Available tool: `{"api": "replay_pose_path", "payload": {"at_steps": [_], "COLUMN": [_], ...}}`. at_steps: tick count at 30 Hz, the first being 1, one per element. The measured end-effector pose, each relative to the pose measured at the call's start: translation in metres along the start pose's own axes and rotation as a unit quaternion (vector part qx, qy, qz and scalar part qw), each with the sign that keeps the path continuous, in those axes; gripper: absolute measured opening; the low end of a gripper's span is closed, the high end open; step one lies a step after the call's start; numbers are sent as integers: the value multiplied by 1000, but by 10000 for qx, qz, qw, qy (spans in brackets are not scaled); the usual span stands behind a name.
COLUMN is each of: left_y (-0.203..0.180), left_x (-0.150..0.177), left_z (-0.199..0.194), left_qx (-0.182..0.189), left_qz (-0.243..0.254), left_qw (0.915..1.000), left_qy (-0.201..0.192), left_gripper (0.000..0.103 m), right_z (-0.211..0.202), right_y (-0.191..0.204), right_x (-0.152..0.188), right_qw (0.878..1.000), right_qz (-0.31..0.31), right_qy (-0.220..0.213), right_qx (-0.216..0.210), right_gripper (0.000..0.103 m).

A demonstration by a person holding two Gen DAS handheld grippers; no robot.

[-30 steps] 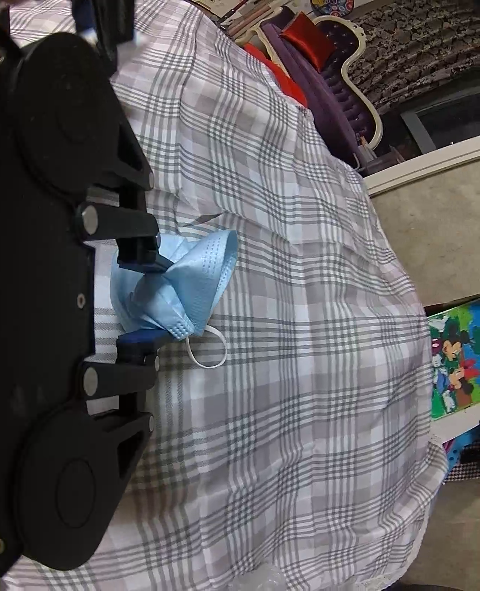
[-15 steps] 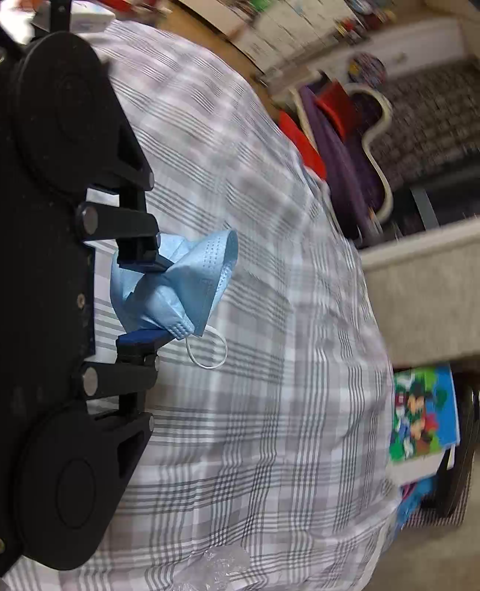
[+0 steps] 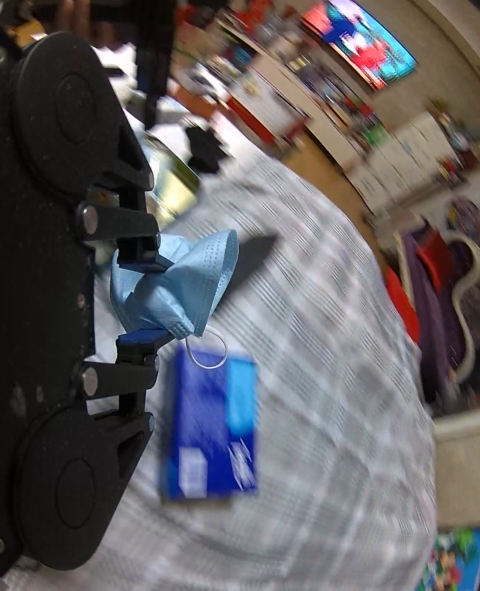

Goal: Organize soft objects
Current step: 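Carry the packet and mask into the gold tray and open both tools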

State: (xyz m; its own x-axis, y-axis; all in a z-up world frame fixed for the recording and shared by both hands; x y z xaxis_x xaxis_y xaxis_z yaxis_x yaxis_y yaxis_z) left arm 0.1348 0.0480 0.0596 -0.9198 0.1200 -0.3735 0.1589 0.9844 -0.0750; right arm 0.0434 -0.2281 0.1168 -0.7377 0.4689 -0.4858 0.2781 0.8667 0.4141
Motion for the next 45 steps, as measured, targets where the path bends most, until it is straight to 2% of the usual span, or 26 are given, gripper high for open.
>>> {"api": "replay_pose_path", "payload": {"at_steps": [7, 14, 28, 37, 39, 41, 45], "left_y": [56, 67, 28, 24, 25, 28, 34], "left_x": [5, -15, -59, -72, -75, -76, -72], "left_z": [8, 47, 119, 141, 144, 145, 137], "left_qx": [-297, -289, -599, -656, -689, -675, -649], "left_qz": [-636, -790, -360, -294, -285, -376, -491], "left_qw": [9975, 9963, 9955, 9940, 9936, 9928, 9928], "left_qy": [-74, 180, 638, 830, 851, 917, 882], "left_gripper": [61, 61, 61, 61, 63, 70, 70], "right_z": [42, 77, 108, 121, 122, 123, 123], "right_y": [54, 83, 85, 83, 82, 82, 82], "right_x": [55, 91, 89, 85, 85, 85, 85], "right_qw": [9953, 9876, 9833, 9823, 9821, 9818, 9813], "right_qz": [-566, -890, -997, -934, -934, -940, -975], "right_qy": [771, 1287, 1505, 1603, 1614, 1628, 1635], "right_qx": [-158, -104, 212, 260, 265, 269, 280], "right_gripper": [30, 30, 30, 30, 30, 30, 30]}}
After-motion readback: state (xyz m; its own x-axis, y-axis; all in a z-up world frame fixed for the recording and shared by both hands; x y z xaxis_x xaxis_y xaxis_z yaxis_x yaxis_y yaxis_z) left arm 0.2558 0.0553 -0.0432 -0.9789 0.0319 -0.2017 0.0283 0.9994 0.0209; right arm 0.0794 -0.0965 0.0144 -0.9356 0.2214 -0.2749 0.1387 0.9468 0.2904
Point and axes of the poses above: each gripper's, at about its wrist camera, not at the fingertips, and z roughly the way its jaws point, y to its left, x to its underside, the point moved 5 cm from there along z, roughly the way its jaws point, and after that the axes turned 13 degrees about z, right-handed, at the moved point
